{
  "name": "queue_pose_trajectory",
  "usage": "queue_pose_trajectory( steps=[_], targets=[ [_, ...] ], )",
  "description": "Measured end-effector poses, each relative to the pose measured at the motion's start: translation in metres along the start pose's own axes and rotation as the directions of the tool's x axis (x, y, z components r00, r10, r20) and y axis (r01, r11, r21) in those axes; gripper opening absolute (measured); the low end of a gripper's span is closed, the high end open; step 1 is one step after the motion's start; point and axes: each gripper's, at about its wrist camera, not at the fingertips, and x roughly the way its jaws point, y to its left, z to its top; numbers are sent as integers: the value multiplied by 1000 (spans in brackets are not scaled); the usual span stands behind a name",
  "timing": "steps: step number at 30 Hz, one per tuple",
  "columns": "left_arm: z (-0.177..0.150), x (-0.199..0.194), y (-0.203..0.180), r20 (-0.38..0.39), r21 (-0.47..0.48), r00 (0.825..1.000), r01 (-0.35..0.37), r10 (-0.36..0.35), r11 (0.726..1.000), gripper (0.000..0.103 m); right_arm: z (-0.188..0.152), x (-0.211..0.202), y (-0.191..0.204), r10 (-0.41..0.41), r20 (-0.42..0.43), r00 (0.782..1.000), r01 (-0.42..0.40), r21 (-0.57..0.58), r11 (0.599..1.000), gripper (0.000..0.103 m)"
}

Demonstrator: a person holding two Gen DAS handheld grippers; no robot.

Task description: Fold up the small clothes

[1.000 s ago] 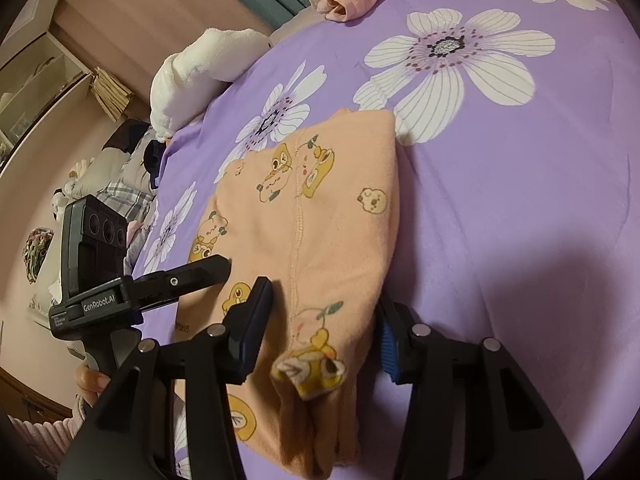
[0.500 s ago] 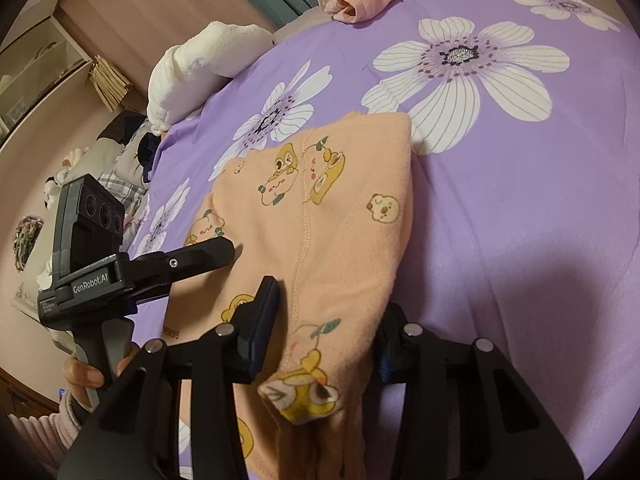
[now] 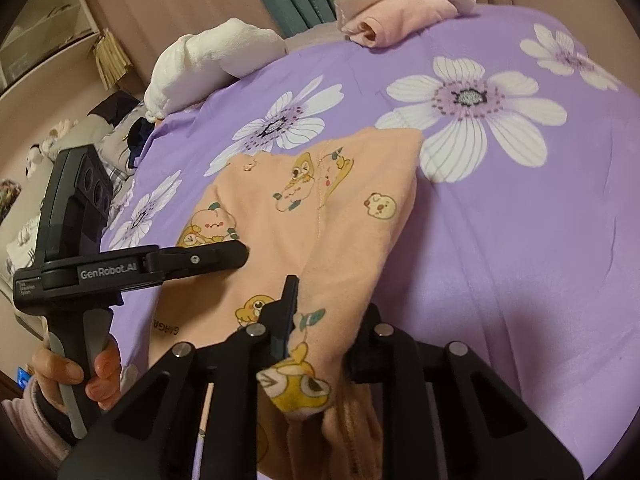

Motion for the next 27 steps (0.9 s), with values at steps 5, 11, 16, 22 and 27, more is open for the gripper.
queue_pose_trajectory(
  steps=[5,11,16,22,27],
  targets=[
    [-3,-7,-3,16,8,1000,7,-7,1000,31,-1,-9,9,-13,35,999,14,-25,1000,18],
    [-9,-17,-10,28,26,1000,9,-10,1000,31,-6,-21,23,-15,60,998,18,-59,998,18],
    [-15,-26,-13,36,33,999,11,-12,999,31,-11,-29,34,-4,71,997,9,-69,998,18],
    [-24,-36,-12,42,35,999,10,-11,999,31,-19,-35,45,2,70,998,4,-85,996,18],
    [-31,-46,-11,54,29,998,12,-14,1000,31,-24,-41,54,12,73,997,-4,-97,995,18]
  ],
)
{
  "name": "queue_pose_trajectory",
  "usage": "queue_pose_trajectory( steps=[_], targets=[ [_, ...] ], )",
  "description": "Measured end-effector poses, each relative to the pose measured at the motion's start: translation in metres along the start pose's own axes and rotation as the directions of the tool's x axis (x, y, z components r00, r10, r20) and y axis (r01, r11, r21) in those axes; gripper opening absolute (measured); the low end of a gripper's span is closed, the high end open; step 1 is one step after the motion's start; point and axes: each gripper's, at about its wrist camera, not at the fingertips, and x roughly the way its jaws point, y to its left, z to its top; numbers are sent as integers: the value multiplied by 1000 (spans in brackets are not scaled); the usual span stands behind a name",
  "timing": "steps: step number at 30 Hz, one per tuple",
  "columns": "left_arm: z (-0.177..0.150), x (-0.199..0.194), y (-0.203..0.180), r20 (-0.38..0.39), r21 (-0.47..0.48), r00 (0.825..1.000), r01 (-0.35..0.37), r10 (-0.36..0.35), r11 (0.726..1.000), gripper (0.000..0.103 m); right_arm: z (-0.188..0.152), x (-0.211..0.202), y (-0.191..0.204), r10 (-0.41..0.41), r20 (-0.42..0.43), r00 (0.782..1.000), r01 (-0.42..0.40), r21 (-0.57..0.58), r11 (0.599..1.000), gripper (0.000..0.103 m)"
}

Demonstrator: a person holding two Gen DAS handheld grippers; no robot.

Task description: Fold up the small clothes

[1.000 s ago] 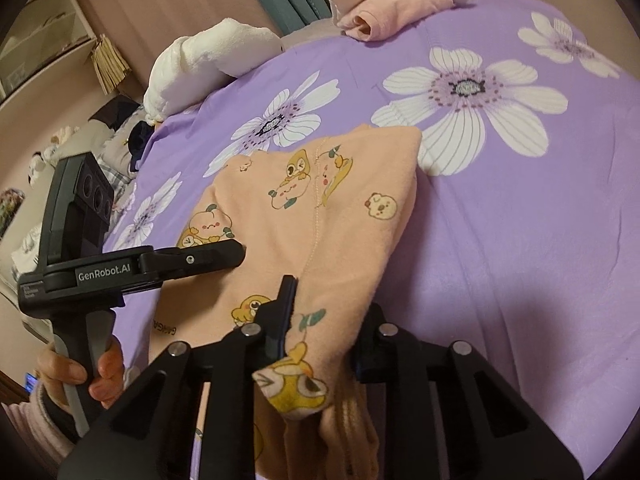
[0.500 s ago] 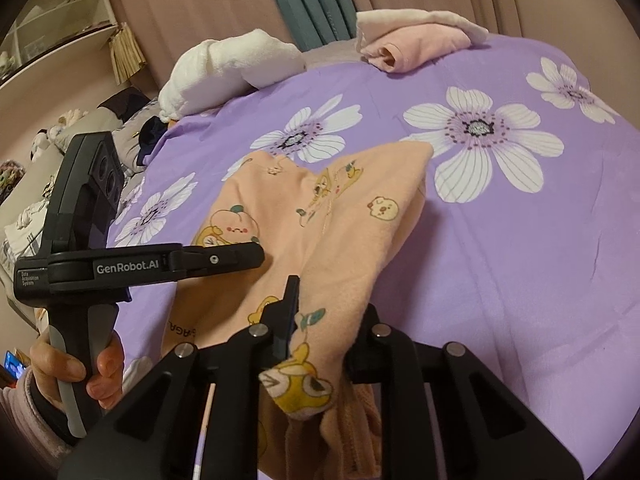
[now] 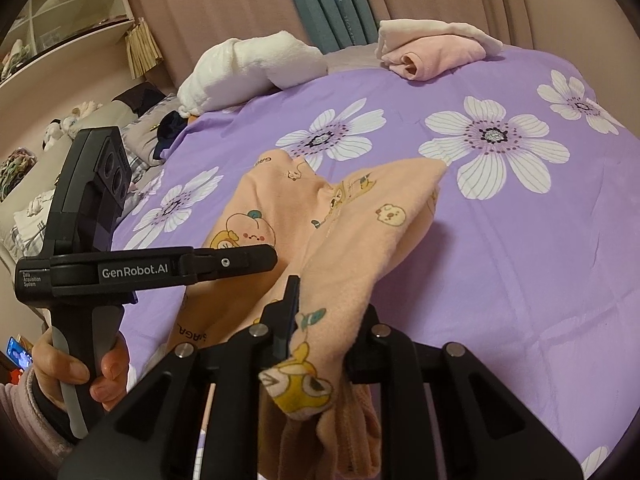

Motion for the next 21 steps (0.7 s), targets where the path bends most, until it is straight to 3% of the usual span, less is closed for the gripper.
queue_pose_trajectory(
  steps=[21],
  targets=[
    [2,-48,45,91,-69,995,-31,37,997,31,16,20,59,52,0,999,-52,-115,992,18]
  ],
)
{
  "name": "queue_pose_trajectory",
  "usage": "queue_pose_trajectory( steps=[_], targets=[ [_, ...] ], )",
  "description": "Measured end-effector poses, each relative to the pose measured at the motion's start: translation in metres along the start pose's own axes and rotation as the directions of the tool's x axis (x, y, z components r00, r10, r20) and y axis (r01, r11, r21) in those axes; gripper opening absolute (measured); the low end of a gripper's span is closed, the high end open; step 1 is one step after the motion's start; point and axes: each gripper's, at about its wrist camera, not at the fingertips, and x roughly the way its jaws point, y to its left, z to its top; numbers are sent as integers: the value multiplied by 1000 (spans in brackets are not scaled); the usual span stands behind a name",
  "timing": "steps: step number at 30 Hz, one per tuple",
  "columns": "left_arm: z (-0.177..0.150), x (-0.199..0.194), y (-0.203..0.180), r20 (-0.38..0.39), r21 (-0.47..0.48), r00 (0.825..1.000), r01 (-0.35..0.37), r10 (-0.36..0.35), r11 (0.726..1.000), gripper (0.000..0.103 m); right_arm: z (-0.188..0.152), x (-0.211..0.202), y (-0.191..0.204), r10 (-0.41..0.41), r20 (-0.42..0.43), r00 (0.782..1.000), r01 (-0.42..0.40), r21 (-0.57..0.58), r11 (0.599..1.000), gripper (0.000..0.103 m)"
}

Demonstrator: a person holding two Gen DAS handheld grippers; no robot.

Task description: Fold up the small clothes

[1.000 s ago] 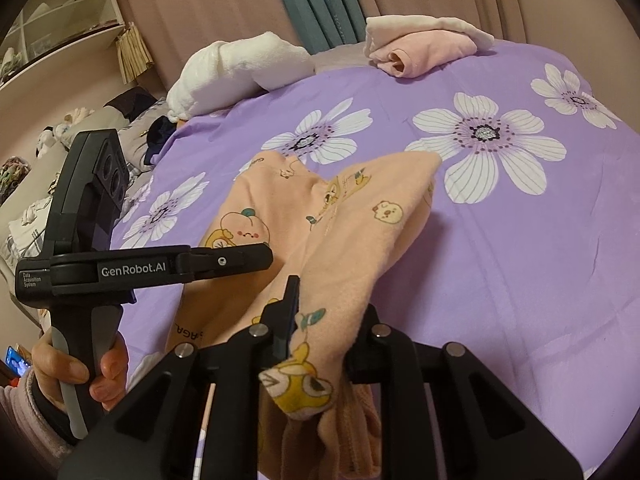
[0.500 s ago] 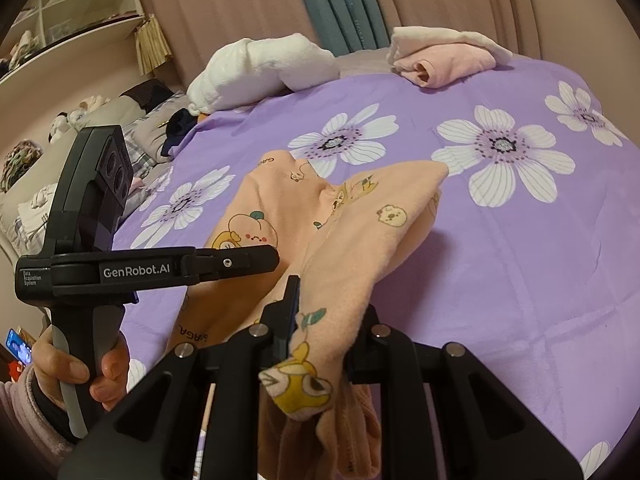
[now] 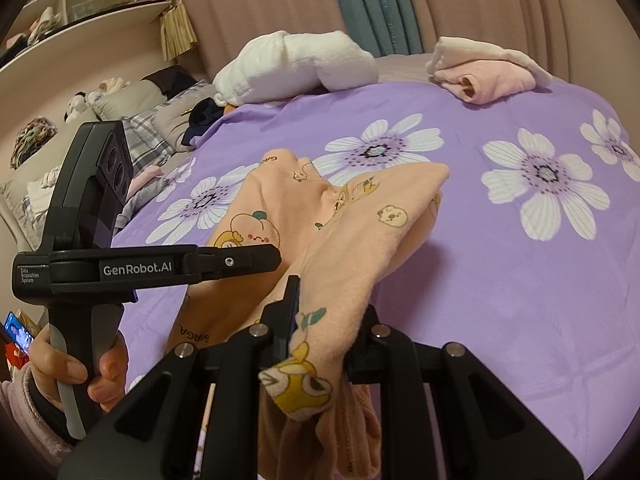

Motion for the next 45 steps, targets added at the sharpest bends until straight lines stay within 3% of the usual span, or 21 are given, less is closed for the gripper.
queue_pose_trajectory(
  steps=[24,30,35,40,45],
  targets=[
    [42,15,50,45,-41,997,-68,69,997,31,45,74,20,38,11,999,-37,-76,996,18],
    [39,27,65,18,-69,996,-83,84,994,31,40,93,10,24,-31,999,-25,-42,999,19],
    [37,27,71,3,-82,995,-97,98,992,31,36,100,-9,36,-66,997,-32,49,998,20],
    [32,26,76,-4,-95,994,-111,111,989,31,28,109,-25,43,-121,992,-24,150,988,33],
    [27,21,73,10,-81,985,-170,171,982,41,22,107,-37,32,-140,990,4,245,970,47]
  ],
)
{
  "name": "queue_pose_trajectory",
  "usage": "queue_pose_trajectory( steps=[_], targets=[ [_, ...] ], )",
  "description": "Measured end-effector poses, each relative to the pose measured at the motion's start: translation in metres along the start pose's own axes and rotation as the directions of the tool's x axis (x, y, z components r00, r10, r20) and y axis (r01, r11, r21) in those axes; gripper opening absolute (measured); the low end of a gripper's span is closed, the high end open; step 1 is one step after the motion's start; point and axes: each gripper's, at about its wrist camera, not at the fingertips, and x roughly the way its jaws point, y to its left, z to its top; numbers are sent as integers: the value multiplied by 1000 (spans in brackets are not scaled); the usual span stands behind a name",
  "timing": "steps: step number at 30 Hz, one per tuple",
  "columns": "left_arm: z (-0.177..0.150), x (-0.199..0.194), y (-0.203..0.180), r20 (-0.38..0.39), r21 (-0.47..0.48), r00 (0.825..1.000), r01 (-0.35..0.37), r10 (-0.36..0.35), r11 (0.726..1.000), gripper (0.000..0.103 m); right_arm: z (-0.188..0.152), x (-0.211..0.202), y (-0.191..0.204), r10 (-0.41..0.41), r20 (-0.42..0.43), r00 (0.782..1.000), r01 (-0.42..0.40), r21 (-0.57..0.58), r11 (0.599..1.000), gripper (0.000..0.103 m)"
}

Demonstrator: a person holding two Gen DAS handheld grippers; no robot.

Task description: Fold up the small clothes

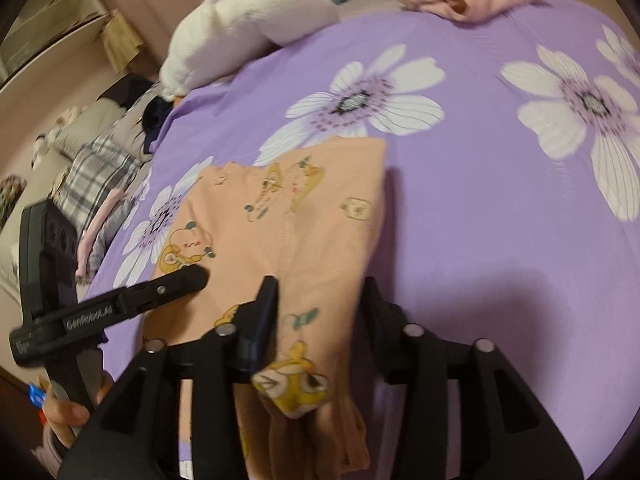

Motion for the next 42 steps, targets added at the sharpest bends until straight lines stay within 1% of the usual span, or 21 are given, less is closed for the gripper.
queue_pose_trajectory(
  steps=[2,4,6,8,11,14,15,18,21,24,27,30,31,32,33,34,35,36,38,40,42],
  targets=[
    [-2,-3,0,7,6,1000,-19,19,1000,47,-1,-3,-2,-5,2,1000,5,13,1000,47],
    [-4,-9,1,18,4,999,-45,45,999,51,-3,-8,-2,-18,9,1000,18,17,1000,47],
    [-7,-14,3,25,0,998,-59,59,998,52,-4,-14,-3,-42,19,999,41,22,999,51],
    [-9,-20,2,36,8,997,-74,74,997,52,-6,-21,-3,-67,38,997,67,20,998,52],
    [-16,-32,-4,64,43,993,-102,99,994,52,-8,-33,2,-103,72,992,104,-8,995,52],
    [-25,-42,-15,94,94,990,-113,104,989,52,-12,-45,10,-117,115,986,124,-56,991,52],
    [-28,-45,-20,99,112,990,-113,102,987,52,-12,-46,12,-118,127,985,127,-67,990,48],
    [-38,-48,-33,109,168,989,-118,100,979,52,-16,-55,23,-98,163,982,118,-122,985,33],
    [-47,-43,-40,99,205,990,-123,105,971,52,-24,-55,35,-90,160,983,119,-183,976,26],
    [-53,-31,-41,84,226,984,-170,155,959,52,-31,-46,37,-103,115,988,126,-214,969,26],
    [-54,-33,-38,73,212,985,-168,155,963,52,-38,-32,33,-152,50,987,159,-217,963,26],
    [-53,-44,-37,67,193,986,-161,151,968,52,-40,-38,31,-153,41,987,158,-199,967,28],
    [-53,-46,-38,65,191,985,-169,160,967,55,-40,-42,32,-145,41,989,150,-196,969,30],
    [-53,-49,-39,64,189,984,-177,168,966,60,-41,-47,34,-139,39,989,144,-195,970,31],
    [-54,-54,-40,63,188,983,-179,170,966,64,-42,-50,36,-138,37,990,143,-194,971,39],
    [-54,-59,-41,63,187,983,-180,171,966,73,-43,-54,39,-137,33,990,141,-197,970,49],
    [-55,-63,-43,65,185,983,-183,174,965,78,-45,-60,43,-139,34,990,143,-204,969,54],
    [-56,-70,-44,71,185,981,-188,178,965,80,-46,-64,46,-142,38,989,147,-210,967,62],
    [-58,-81,-48,83,186,978,-206,193,961,88,-50,-74,53,-155,48,987,162,-230,960,69],
    [-61,-93,-51,87,183,974,-221,208,958,94,-52,-84,58,-166,50,985,173,-238,956,81],
    [-64,-105,-52,92,168,972,-228,215,959,95,-54,-96,63,-166,59,984,175,-238,955,89]
  ],
)
